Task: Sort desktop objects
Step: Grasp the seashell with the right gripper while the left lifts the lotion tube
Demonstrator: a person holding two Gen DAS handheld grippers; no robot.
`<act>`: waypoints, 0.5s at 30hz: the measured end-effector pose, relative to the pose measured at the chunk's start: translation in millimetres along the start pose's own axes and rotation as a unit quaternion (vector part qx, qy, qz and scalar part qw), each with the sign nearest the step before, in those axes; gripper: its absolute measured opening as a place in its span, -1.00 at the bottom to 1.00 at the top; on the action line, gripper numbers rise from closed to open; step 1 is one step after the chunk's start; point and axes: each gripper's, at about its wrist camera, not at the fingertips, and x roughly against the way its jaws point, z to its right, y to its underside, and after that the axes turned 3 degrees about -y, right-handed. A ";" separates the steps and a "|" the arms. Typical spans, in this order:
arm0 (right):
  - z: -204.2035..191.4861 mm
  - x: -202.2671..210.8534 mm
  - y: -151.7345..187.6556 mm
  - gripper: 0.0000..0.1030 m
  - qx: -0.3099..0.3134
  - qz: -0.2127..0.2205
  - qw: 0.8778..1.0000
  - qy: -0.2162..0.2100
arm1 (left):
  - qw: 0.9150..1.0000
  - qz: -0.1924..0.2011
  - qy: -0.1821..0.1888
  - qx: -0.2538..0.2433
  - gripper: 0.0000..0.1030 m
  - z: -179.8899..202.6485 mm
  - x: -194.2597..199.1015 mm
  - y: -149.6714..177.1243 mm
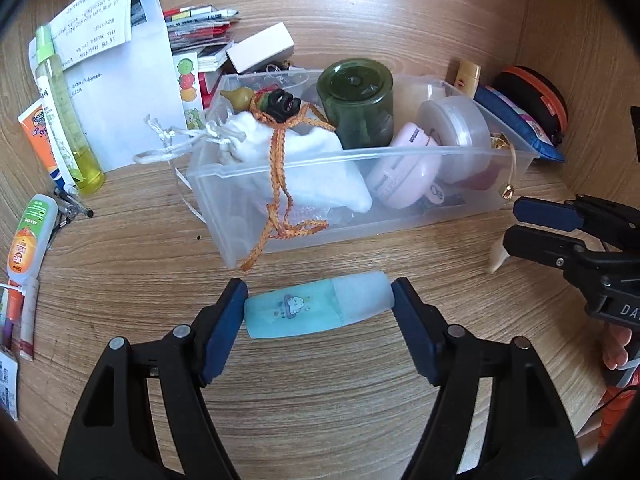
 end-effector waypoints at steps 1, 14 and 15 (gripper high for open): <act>-0.8 0.7 -0.2 -0.24 0.002 0.002 1.000 0.000 | 1.000 0.006 0.001 -0.002 0.42 3.1 3.3 -0.2; -9.2 -27.8 2.7 -0.24 0.023 -0.052 0.998 0.041 | 0.996 0.084 0.016 -0.005 0.42 -25.3 47.3 -21.2; -10.8 -31.7 2.3 -0.24 0.027 -0.056 0.997 0.048 | 0.996 0.086 0.017 -0.002 0.42 -26.6 48.1 -19.3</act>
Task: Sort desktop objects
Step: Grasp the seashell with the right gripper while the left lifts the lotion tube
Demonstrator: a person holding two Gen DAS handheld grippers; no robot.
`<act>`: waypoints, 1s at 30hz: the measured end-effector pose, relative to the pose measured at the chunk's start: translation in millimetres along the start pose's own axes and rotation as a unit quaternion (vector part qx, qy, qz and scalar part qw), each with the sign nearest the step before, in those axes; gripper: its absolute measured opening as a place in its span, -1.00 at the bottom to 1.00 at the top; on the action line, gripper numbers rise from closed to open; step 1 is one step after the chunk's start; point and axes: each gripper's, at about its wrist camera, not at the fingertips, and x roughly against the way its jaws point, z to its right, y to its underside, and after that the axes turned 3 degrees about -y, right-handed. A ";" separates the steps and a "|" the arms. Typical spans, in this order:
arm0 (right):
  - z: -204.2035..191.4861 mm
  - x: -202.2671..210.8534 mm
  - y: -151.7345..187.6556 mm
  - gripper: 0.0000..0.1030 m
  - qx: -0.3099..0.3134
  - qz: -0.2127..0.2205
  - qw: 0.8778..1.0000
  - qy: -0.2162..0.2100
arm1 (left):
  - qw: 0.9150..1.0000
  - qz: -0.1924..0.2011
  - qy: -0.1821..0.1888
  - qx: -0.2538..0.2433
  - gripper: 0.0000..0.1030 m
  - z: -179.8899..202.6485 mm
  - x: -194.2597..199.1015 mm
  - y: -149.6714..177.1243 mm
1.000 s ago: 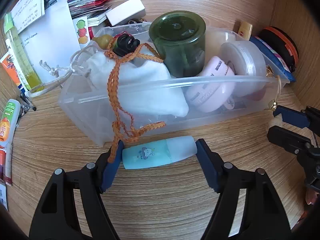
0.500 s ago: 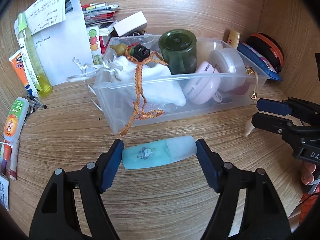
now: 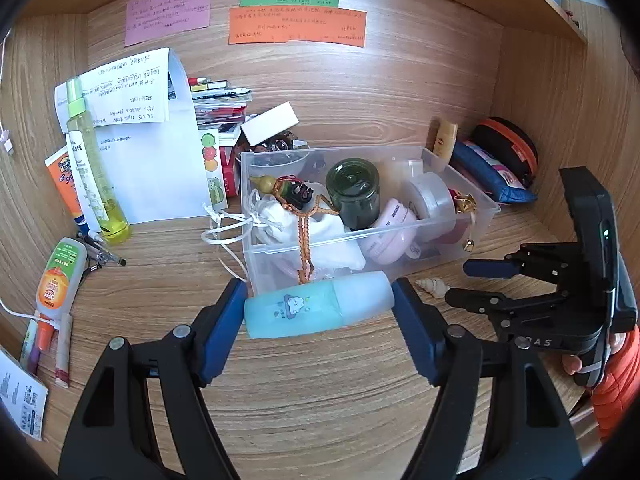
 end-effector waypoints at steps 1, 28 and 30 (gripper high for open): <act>-1.4 -3.0 -1.2 -0.24 0.003 -0.004 1.000 0.004 | 1.000 0.002 0.002 0.003 0.42 -1.5 1.9 0.7; -33.4 42.9 -40.5 -0.70 0.011 0.063 0.997 -0.039 | 0.998 0.009 0.032 0.048 0.42 -31.8 0.6 -14.7; -29.9 51.0 -47.2 -0.69 0.009 0.079 0.996 -0.036 | 0.998 0.017 0.029 0.049 0.42 -34.1 2.6 -21.9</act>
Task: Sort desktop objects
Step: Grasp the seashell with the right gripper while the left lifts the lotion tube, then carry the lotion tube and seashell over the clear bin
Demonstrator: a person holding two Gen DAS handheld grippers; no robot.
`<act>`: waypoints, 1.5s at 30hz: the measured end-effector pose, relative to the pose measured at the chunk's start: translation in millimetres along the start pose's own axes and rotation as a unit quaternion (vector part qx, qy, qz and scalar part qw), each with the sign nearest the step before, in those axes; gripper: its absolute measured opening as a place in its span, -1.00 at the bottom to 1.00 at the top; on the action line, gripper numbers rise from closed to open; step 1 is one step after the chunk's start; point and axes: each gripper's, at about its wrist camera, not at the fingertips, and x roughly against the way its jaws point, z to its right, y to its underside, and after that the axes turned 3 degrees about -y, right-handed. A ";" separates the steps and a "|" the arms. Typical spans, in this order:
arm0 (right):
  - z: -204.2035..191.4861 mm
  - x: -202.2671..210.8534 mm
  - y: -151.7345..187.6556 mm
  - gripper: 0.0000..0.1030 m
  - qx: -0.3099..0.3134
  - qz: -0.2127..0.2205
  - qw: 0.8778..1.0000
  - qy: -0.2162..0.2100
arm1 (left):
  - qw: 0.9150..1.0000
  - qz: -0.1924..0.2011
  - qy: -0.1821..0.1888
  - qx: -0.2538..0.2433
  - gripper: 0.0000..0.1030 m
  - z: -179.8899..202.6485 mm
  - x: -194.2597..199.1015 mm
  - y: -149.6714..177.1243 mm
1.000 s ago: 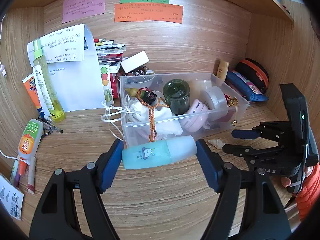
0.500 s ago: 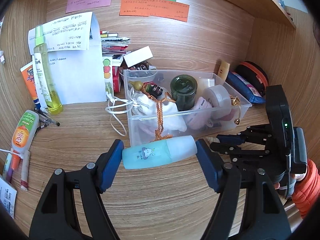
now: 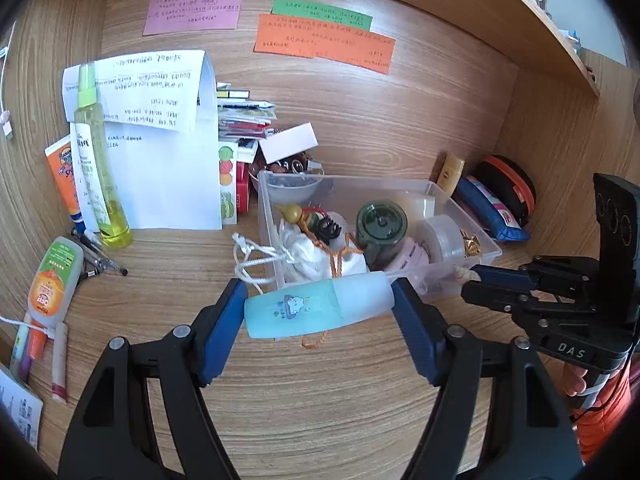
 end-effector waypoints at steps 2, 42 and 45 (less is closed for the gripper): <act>6.0 8.0 -6.9 -0.69 -0.008 0.014 1.000 0.006 | 1.000 0.009 -0.004 0.000 0.42 -1.6 1.1 -8.0; 103.4 -43.3 -32.6 -0.69 -0.093 0.000 0.993 0.070 | 0.999 -0.032 -0.012 -0.009 0.42 0.0 -122.2 -72.4; 103.0 -45.4 -32.2 -0.69 -0.090 -0.004 0.993 0.074 | 0.999 -0.031 -0.011 -0.013 0.42 2.8 -121.6 -71.7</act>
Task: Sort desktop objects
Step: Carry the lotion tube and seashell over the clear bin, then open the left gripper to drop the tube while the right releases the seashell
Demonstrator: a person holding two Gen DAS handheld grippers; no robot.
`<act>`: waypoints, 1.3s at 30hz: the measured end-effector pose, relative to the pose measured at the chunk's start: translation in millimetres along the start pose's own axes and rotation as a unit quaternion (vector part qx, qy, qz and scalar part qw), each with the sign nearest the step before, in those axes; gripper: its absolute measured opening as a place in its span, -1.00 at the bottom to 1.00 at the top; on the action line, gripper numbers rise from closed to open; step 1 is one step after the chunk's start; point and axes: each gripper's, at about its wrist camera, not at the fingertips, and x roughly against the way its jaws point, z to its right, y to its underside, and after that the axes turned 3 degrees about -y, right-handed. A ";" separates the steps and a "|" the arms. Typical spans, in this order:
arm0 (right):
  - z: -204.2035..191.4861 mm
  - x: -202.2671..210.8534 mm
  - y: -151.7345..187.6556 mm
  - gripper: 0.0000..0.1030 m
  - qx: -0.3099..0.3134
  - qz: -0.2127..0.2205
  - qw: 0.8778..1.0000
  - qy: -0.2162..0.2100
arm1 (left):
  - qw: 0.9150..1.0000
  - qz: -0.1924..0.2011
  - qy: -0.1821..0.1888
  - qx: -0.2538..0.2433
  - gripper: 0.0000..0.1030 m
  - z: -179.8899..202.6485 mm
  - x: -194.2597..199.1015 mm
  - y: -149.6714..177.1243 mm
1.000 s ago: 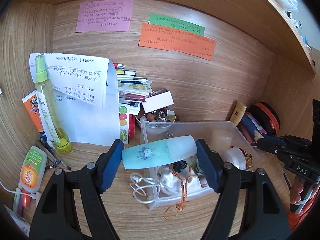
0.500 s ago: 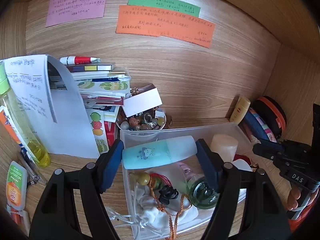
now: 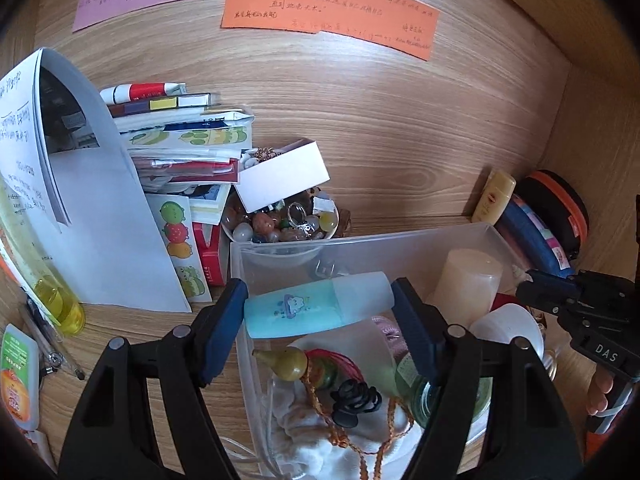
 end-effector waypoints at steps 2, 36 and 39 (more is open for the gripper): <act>0.5 -1.9 0.5 -0.69 0.000 -0.002 1.000 0.003 | 1.000 0.001 0.000 -0.002 0.42 0.9 0.0 -0.1; 3.8 6.4 1.9 0.21 -0.004 0.016 1.000 0.023 | 1.000 0.010 0.013 -0.022 0.90 12.2 22.4 -3.2; 2.7 14.2 2.7 0.64 -0.010 0.031 0.999 0.042 | 0.999 -0.001 0.028 -0.024 0.91 14.5 28.7 -1.9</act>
